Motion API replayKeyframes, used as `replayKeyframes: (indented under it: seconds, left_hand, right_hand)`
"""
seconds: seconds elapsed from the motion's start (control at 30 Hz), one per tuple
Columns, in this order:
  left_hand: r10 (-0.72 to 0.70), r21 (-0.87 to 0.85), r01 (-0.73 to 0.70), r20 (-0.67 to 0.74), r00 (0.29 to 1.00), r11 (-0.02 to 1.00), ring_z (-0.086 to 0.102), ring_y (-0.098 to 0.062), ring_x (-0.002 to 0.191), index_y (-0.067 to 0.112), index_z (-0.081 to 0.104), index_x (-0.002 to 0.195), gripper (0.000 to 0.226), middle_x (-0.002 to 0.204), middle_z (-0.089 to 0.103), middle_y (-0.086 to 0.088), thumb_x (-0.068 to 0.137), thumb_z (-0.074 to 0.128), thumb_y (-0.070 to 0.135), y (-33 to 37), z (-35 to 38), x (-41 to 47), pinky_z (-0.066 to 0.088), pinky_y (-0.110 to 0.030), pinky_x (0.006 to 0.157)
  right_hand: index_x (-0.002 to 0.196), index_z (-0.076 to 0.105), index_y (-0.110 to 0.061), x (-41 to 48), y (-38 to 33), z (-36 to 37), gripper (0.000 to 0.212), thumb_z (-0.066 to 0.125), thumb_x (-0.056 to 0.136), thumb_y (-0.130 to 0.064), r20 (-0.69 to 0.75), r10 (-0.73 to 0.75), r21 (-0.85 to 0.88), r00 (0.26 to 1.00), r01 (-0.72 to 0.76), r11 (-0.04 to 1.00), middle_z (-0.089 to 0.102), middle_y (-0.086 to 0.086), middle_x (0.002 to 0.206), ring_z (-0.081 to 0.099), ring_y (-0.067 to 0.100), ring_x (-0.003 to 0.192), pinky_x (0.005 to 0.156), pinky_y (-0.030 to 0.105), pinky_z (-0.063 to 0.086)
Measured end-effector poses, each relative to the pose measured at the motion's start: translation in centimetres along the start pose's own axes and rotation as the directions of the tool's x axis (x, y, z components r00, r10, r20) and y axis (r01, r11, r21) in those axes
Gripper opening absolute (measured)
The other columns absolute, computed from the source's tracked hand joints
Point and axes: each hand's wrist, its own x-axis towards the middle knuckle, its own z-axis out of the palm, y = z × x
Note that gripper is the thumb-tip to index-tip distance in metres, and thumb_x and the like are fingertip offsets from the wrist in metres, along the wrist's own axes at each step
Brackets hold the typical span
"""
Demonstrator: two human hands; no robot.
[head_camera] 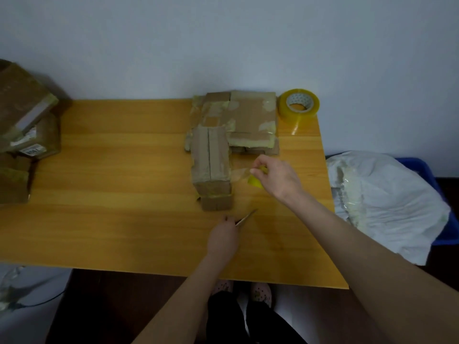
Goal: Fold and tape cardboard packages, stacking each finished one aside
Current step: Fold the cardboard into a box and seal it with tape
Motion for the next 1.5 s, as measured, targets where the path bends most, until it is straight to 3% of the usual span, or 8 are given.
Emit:
replayKeyframes:
  seconds: [0.23,0.47,0.63,0.83,1.0,1.13,1.33,1.5]
  left_hand:
    - [-0.044,-0.275,-0.054,-0.338,0.94,0.96,0.056,-0.019,0.07,0.013,0.054,0.114,0.018,0.085,0.059,-0.001,0.098,0.047,0.017,-1.6,-4.1,-6.4,0.038,-0.028,0.054]
    - [-0.006,-0.263,-0.228,-0.667,0.745,0.937,0.057,-0.018,0.082,0.007,0.063,0.11,0.018,0.1,0.06,-0.005,0.095,0.053,0.01,1.4,-8.6,-2.4,0.05,-0.03,0.066]
    - [0.072,-0.193,-0.225,-0.584,0.808,0.955,0.052,-0.021,0.125,0.009,0.068,0.117,0.028,0.128,0.062,-0.005,0.092,0.055,0.002,-0.2,-8.5,1.4,0.043,-0.034,0.103]
    - [0.19,-0.139,-0.301,-0.516,0.835,0.944,0.049,-0.014,0.127,0.012,0.066,0.121,0.036,0.132,0.058,-0.001,0.089,0.056,-0.003,-3.4,-9.9,2.3,0.033,-0.025,0.11]
    - [0.254,-0.078,-0.33,-0.483,0.838,0.941,0.052,-0.015,0.125,0.013,0.068,0.117,0.037,0.129,0.061,-0.001,0.088,0.055,-0.006,-5.5,-11.9,3.0,0.039,-0.027,0.106]
    - [0.179,-0.173,-0.292,-0.48,0.859,0.94,0.056,-0.018,0.12,0.008,0.068,0.114,0.029,0.126,0.063,-0.003,0.091,0.054,-0.002,-4.6,-12.3,2.5,0.043,-0.032,0.104]
    - [0.086,-0.047,-0.124,-0.488,0.869,0.991,0.061,-0.023,0.087,0.014,0.059,0.119,0.026,0.102,0.065,-0.005,0.1,0.043,0.022,-0.7,-13.3,-1.1,0.043,-0.031,0.064]
    - [0.039,0.042,-0.026,-0.358,0.933,0.999,0.059,-0.019,0.091,0.025,0.035,0.146,0.047,0.112,0.06,-0.003,0.1,0.039,0.014,1.3,-11.6,-3.9,0.043,-0.028,0.067]
  right_hand:
    - [0.111,0.062,-0.023,-1.2,-0.5,0.3,0.024,0.048,0.099,-0.039,0.031,0.075,-0.015,0.997,-0.075,0.997,0.066,0.009,0.11,0.059,0.03,0.102,0.067,0.028,0.038]
    - [0.108,0.06,-0.02,-2.0,-0.5,1.0,0.022,0.048,0.099,-0.036,0.04,0.085,0.024,0.996,-0.086,0.996,0.066,0.011,0.108,0.059,0.031,0.1,0.069,0.03,0.041]
    - [0.105,0.06,-0.021,-2.0,-1.2,2.3,0.018,0.05,0.098,-0.034,0.055,0.061,0.064,0.997,-0.065,0.996,0.067,0.008,0.104,0.061,0.03,0.097,0.065,0.031,0.039]
    - [0.102,0.061,-0.023,-1.9,-1.8,3.3,0.015,0.054,0.096,-0.034,0.069,0.054,0.087,0.996,-0.06,0.994,0.064,0.007,0.118,0.058,0.028,0.108,0.079,0.034,0.047]
    - [0.095,0.057,-0.029,-1.5,-2.6,3.4,0.011,0.055,0.095,-0.04,0.041,0.033,0.073,0.999,-0.036,0.997,0.066,0.003,0.112,0.06,0.025,0.101,0.072,0.033,0.049]
    - [0.098,0.058,-0.031,-1.3,-2.7,2.9,0.016,0.05,0.096,-0.045,-0.014,0.079,0.018,0.997,-0.079,0.997,0.066,0.002,0.102,0.06,0.024,0.093,0.062,0.029,0.039]
    - [0.106,0.061,-0.029,-1.3,-2.6,2.5,0.022,0.046,0.098,-0.044,-0.006,0.095,-0.007,0.995,-0.095,0.995,0.065,0.0,0.106,0.06,0.024,0.098,0.067,0.032,0.046]
    - [0.108,0.061,-0.029,-1.2,-2.9,2.5,0.024,0.045,0.098,-0.044,-0.013,0.102,-0.025,0.995,-0.102,0.994,0.065,0.001,0.106,0.06,0.023,0.097,0.066,0.031,0.043]
